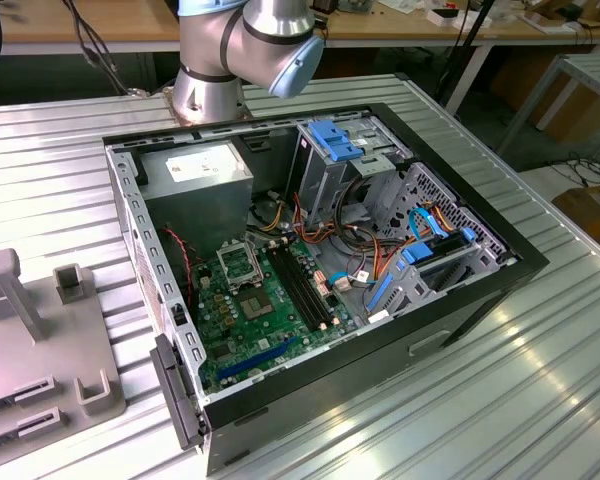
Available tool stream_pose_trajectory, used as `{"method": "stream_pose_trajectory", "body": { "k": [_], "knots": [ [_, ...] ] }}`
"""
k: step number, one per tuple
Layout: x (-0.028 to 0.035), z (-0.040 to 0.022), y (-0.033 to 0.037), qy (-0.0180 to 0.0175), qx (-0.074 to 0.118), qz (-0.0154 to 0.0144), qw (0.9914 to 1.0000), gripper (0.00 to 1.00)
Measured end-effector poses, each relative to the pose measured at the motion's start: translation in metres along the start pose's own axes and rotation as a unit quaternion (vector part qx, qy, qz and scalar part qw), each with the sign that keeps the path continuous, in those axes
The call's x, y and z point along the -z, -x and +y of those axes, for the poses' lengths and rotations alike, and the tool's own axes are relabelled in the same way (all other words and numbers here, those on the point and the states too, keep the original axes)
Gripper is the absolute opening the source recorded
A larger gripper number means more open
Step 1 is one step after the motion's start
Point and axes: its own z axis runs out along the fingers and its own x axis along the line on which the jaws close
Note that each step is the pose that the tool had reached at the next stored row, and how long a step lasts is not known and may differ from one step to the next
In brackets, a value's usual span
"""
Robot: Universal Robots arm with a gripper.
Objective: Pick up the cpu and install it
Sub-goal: 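Reach for the cpu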
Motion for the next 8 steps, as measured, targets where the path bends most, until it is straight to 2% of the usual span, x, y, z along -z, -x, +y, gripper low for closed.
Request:
{"method": "stream_pose_trajectory", "body": {
  "k": [6, 8],
  "knots": [
    [0.0000, 0.0000, -0.0002, 0.0000, 0.000, 0.0000, 1.00000, 0.11],
    [-0.0002, 0.0000, -0.0053, 0.0000, 0.000, 0.0000, 1.00000, 0.11]
  ]
}}
